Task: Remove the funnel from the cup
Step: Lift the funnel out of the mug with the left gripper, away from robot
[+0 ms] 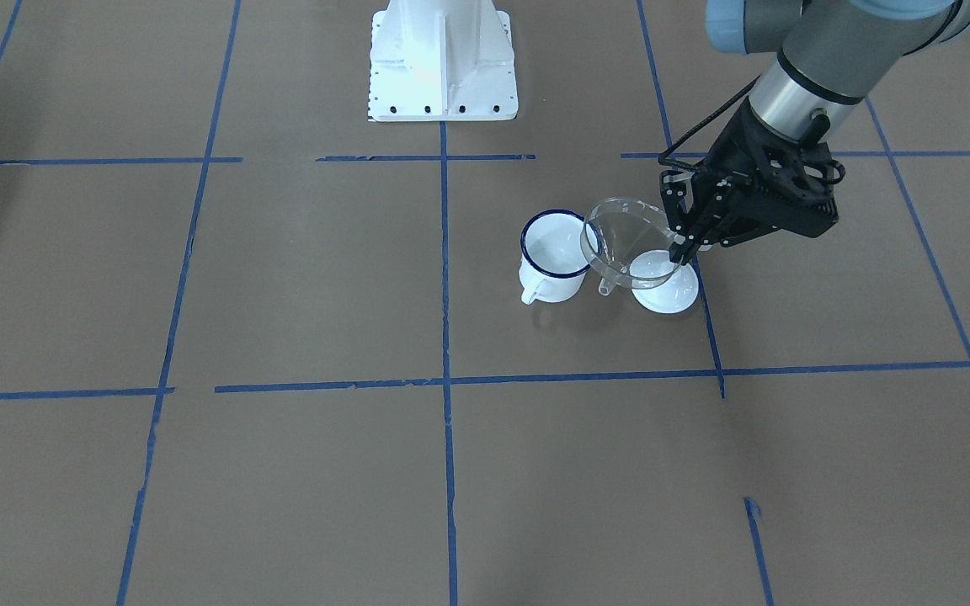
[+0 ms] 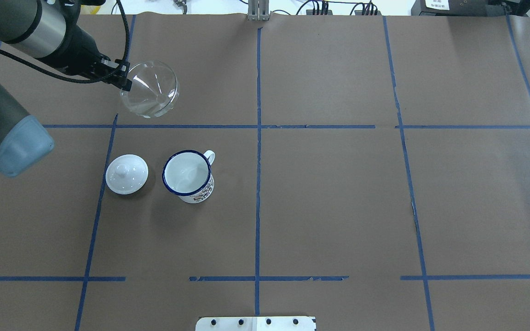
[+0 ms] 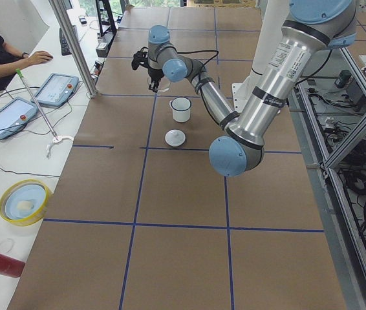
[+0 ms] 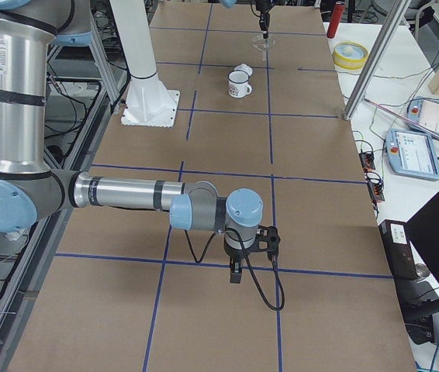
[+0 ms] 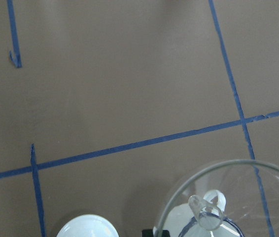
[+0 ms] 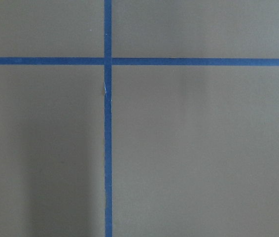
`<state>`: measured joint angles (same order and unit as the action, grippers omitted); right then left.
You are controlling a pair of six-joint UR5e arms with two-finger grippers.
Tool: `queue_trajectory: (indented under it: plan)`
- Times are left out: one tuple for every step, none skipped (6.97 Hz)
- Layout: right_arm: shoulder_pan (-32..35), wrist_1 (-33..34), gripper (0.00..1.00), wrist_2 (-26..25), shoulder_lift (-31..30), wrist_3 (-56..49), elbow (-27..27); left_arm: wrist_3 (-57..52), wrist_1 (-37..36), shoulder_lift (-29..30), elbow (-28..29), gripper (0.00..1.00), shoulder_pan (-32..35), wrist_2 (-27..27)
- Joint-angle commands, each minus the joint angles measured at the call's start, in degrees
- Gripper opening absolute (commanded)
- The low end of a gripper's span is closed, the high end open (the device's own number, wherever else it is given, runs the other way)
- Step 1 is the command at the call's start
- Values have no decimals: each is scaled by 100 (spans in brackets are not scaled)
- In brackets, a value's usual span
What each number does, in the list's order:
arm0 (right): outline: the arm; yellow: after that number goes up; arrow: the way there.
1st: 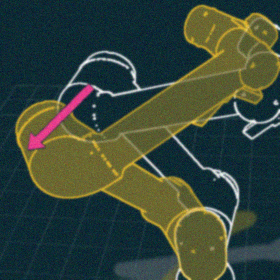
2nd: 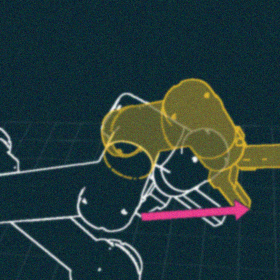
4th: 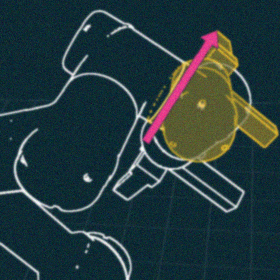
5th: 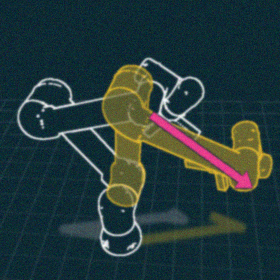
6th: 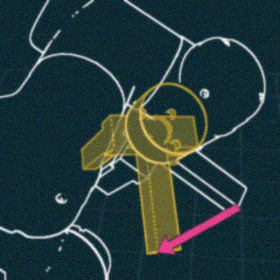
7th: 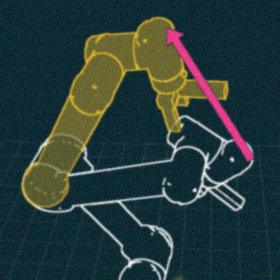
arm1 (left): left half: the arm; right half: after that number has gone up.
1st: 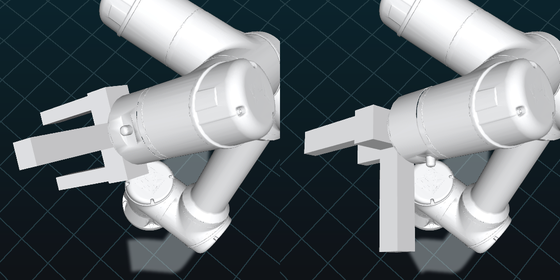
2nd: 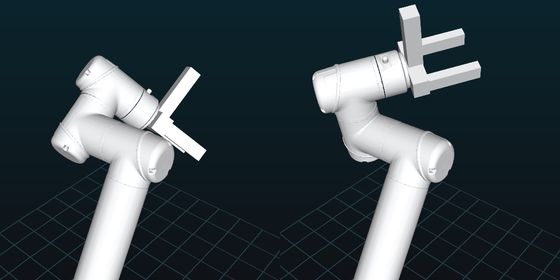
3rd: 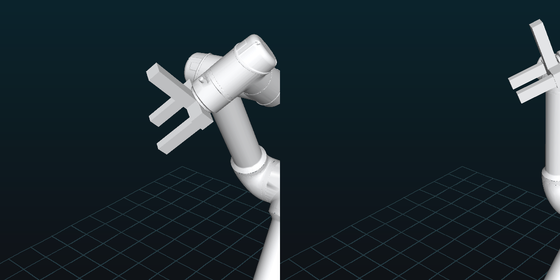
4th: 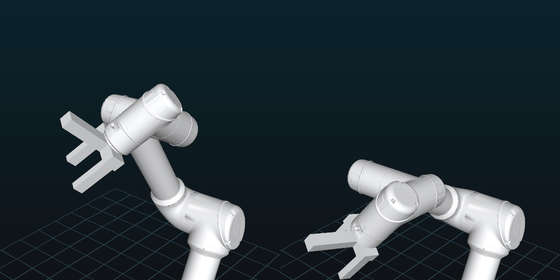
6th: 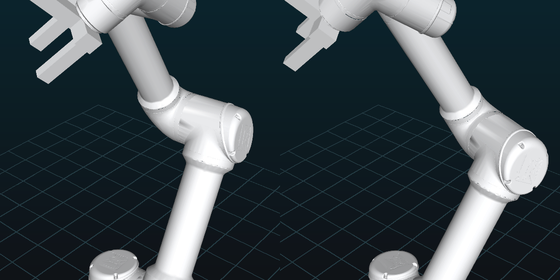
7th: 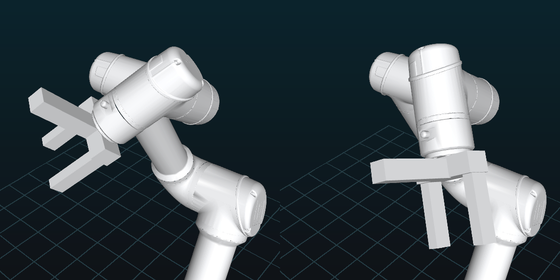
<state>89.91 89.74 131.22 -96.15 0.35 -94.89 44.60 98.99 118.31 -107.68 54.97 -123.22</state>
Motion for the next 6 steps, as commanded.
queue_trajectory:
  plan:
    - [0, 0, 100, 0, 0, 0, -3, 294, 1686, -10, 641, 0, 5, 751]
    - [0, 0, 100, 0, 9, 0, -3, 269, 2199, -19, 713, 0, -13, 1373]
    - [0, 0, 100, 0, 0, 0, -3, 260, 2761, -19, 931, 0, -48, 1989]
    - [0, 0, 100, 0, 0, 0, -3, 260, 3558, -10, 1412, 0, -91, 2552]
    - [0, 0, 100, 0, 0, 0, 6, 242, 4184, -27, 1878, 0, -249, 3280]
    - [0, 0, 100, 0, 0, 0, 6, 146, 4521, -27, 2187, 0, -502, 4070]
